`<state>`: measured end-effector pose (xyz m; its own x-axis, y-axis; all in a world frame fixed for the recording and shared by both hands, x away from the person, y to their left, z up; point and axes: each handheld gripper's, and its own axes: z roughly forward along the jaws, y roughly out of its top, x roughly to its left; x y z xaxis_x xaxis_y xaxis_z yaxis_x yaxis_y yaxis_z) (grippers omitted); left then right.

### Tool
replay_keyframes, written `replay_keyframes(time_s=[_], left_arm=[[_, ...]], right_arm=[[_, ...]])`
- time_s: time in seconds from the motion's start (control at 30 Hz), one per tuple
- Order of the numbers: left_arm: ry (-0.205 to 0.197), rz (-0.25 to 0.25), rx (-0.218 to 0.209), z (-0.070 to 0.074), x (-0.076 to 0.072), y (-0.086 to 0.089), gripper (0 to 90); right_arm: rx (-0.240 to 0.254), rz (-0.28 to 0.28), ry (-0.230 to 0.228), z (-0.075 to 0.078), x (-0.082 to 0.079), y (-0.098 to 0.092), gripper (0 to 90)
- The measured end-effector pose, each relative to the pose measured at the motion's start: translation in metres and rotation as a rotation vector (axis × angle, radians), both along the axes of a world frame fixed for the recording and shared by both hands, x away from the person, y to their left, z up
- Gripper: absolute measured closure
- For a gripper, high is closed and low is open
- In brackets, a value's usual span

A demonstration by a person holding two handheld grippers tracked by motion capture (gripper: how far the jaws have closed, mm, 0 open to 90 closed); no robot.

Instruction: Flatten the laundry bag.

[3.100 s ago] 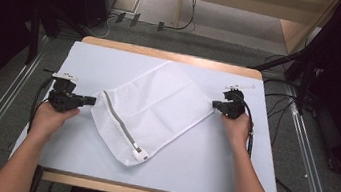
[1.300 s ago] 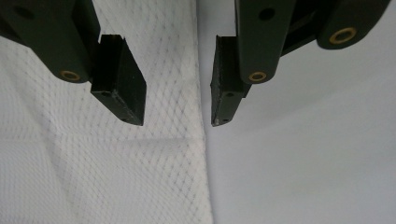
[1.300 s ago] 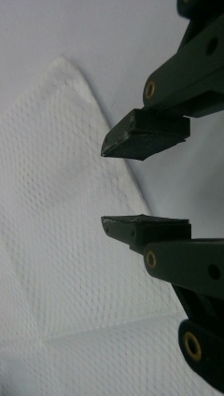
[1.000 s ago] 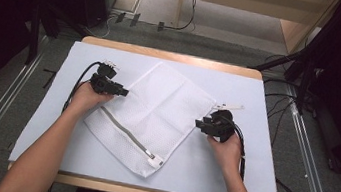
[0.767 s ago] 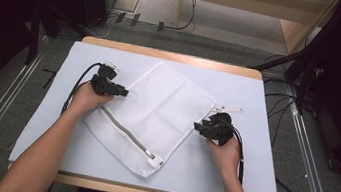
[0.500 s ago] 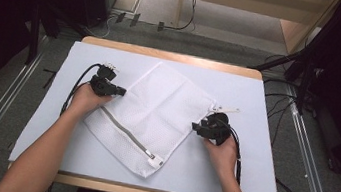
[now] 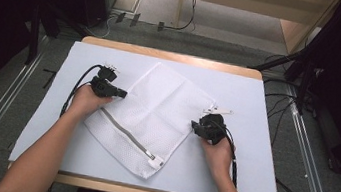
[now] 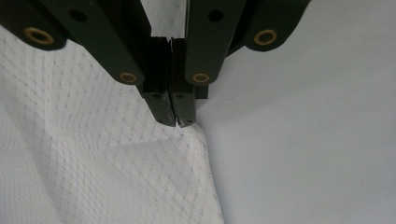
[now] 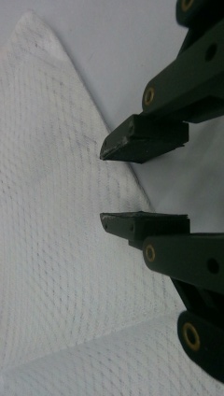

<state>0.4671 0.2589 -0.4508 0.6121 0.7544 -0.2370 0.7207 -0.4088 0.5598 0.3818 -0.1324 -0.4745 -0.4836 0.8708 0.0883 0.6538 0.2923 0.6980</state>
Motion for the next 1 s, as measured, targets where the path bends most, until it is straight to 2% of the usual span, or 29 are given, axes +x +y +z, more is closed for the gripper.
replay_keyframes(time_s=[0.13,0.2,0.27,0.43,0.63,0.87,0.93,1.0], left_arm=[[0.000,0.001,0.000,0.000,0.000,0.000,89.9],[0.000,0.001,-0.001,0.000,0.000,0.000,89.9],[0.006,0.000,-0.006,0.000,0.000,0.000,90.0],[0.006,0.005,-0.012,0.001,-0.001,0.001,90.0],[0.002,0.014,-0.035,0.004,-0.007,0.006,90.0],[-0.015,0.044,-0.080,0.012,-0.025,0.017,90.0],[-0.026,0.050,-0.080,0.015,-0.032,0.018,90.0],[-0.037,0.056,-0.082,0.017,-0.039,0.020,90.0]], right_arm=[[0.018,-0.005,0.010,0.000,0.001,-0.002,75.0],[0.043,0.015,0.021,0.000,0.002,-0.003,86.8],[0.041,0.018,0.023,0.000,0.002,-0.001,88.7],[0.058,0.038,0.056,0.002,0.007,-0.004,90.0],[0.047,0.046,0.076,0.006,0.017,-0.005,90.0],[0.059,0.052,0.059,0.013,0.033,-0.006,90.0],[0.061,0.057,0.046,0.014,0.039,-0.007,90.0],[0.059,0.061,0.055,0.016,0.044,-0.005,90.0]])
